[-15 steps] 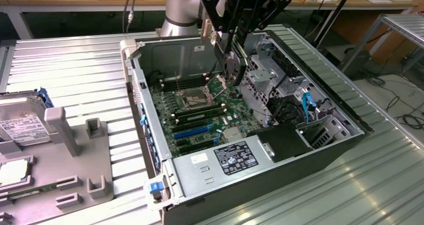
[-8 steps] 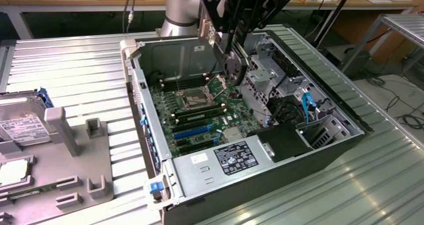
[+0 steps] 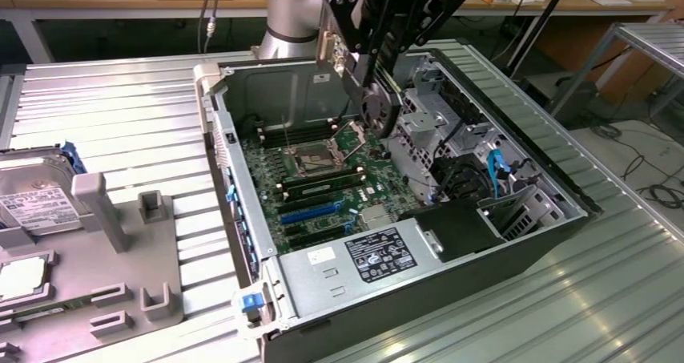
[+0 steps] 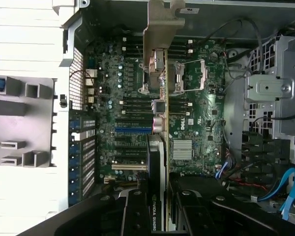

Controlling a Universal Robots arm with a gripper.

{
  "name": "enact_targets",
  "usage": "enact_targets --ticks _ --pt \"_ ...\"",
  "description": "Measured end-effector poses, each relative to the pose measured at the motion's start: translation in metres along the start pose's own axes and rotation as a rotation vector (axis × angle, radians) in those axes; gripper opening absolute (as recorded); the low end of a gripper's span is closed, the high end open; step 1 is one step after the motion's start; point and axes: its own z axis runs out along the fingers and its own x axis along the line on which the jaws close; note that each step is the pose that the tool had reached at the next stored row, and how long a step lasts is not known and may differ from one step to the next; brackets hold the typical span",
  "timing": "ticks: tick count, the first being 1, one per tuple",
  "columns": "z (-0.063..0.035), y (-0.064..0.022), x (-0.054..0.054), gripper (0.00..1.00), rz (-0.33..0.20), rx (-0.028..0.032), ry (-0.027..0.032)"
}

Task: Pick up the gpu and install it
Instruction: 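Insert the gpu into the slot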

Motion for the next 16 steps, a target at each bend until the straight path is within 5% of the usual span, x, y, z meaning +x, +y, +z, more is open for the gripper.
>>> enact_targets --ticks 16 --pt "0.0 0.0 0.0 0.27 -0.165 -0.004 0.0077"
